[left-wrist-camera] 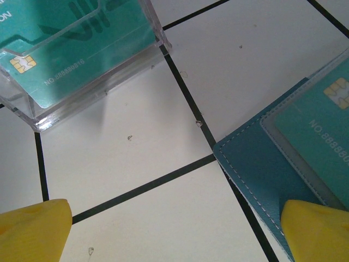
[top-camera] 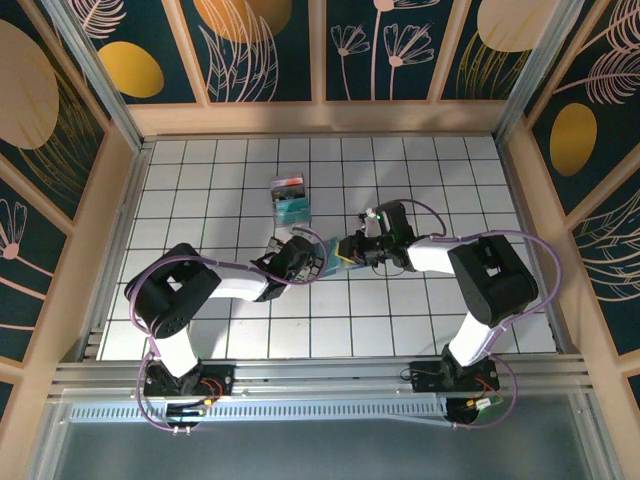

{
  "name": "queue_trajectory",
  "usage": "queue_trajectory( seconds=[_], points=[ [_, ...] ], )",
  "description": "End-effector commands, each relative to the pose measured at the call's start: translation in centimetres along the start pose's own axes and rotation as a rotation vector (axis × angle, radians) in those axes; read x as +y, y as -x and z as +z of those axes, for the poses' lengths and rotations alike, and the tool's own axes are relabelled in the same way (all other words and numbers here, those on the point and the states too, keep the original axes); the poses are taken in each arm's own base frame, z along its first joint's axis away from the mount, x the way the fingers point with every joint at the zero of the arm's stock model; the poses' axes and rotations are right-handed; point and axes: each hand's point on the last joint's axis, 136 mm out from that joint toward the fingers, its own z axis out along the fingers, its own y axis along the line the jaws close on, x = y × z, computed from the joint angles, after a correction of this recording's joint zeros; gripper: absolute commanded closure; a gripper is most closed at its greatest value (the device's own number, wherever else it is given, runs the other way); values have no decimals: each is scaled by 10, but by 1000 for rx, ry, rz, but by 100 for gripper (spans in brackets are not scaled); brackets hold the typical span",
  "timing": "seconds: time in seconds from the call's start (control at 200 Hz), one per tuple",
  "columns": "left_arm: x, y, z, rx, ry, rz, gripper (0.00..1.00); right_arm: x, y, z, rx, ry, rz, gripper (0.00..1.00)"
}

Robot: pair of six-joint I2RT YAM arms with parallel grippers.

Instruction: Take the credit cards out of the card holder

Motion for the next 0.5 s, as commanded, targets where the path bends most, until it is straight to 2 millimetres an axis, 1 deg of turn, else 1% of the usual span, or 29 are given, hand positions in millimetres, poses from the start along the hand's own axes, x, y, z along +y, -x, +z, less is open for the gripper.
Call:
queue_trajectory(
  seconds=[0.0, 0.18, 0.495],
  points=[
    [1, -27, 5, 93, 14, 54, 1, 10, 6, -10, -27, 16, -35, 88],
    [2, -26, 4, 90, 16, 53, 1, 3, 9, -15, -39, -36, -41, 92],
    [3, -24, 4, 86, 24, 58, 1, -13, 12, -21, -48, -147, -50, 93]
  ],
)
